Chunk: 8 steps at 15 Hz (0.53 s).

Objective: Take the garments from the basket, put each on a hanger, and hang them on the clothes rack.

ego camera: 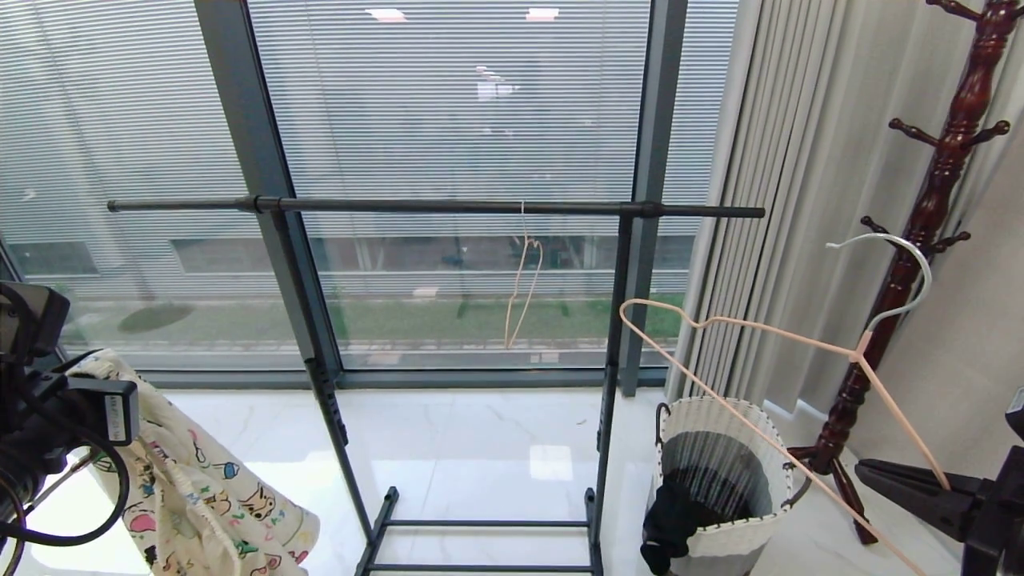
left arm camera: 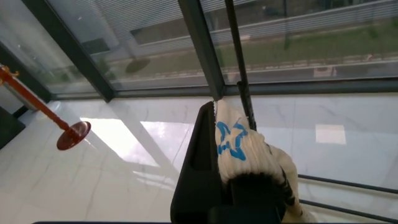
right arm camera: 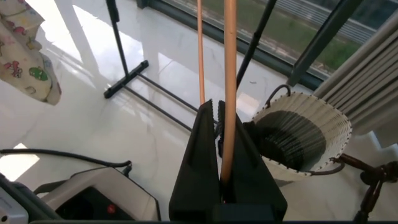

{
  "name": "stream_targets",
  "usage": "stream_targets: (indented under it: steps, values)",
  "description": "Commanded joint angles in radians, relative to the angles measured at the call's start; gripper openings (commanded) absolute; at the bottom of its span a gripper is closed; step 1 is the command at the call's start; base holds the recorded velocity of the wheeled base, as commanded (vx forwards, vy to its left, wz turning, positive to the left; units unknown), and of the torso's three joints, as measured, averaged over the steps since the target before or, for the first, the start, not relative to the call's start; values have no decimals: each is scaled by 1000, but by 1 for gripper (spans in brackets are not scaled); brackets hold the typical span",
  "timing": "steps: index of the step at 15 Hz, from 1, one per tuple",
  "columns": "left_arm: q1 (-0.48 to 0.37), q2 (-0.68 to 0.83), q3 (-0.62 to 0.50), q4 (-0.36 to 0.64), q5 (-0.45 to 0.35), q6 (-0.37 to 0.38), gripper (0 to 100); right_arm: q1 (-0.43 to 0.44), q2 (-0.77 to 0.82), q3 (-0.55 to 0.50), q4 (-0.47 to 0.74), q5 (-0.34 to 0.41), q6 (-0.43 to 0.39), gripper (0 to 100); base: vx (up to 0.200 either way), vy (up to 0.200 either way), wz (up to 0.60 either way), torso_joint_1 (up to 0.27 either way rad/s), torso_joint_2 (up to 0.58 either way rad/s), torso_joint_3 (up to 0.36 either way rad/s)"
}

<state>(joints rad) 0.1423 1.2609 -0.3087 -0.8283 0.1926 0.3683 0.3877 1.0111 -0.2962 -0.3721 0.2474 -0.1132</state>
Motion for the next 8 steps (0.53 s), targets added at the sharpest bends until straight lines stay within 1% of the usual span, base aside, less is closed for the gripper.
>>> stream_targets:
  steps: [1, 2, 4, 5, 6, 7, 8]
  values:
    - [-10, 2, -9, 0, -18, 1, 0, 13, 1, 0, -1, 0, 0, 0, 0, 0, 0, 0, 0, 0]
    - [-81, 18, -84, 6, -44, 1, 0, 42, 4, -3, -1, 3, -11, 0, 0, 0, 0, 0, 0, 0]
    - [-188, 100, -182, 5, -10, -6, 0, 102, 15, 3, -1, 4, -17, 0, 0, 0, 0, 0, 0, 0]
    - [-268, 169, -260, 5, 41, -15, 0, 145, 41, -3, -7, 3, -16, 0, 0, 0, 0, 0, 0, 0]
    - [-336, 224, -322, 5, 100, -42, 0, 178, 55, -6, -16, 3, -17, 0, 0, 0, 0, 0, 0, 0]
    - [-422, 295, -402, 5, 186, -74, 0, 224, 69, -6, -27, 3, -16, 0, 0, 0, 0, 0, 0, 0]
    - [-484, 368, -480, 5, 258, -85, 0, 258, 83, -6, -33, 3, -16, 0, 0, 0, 0, 0, 0, 0]
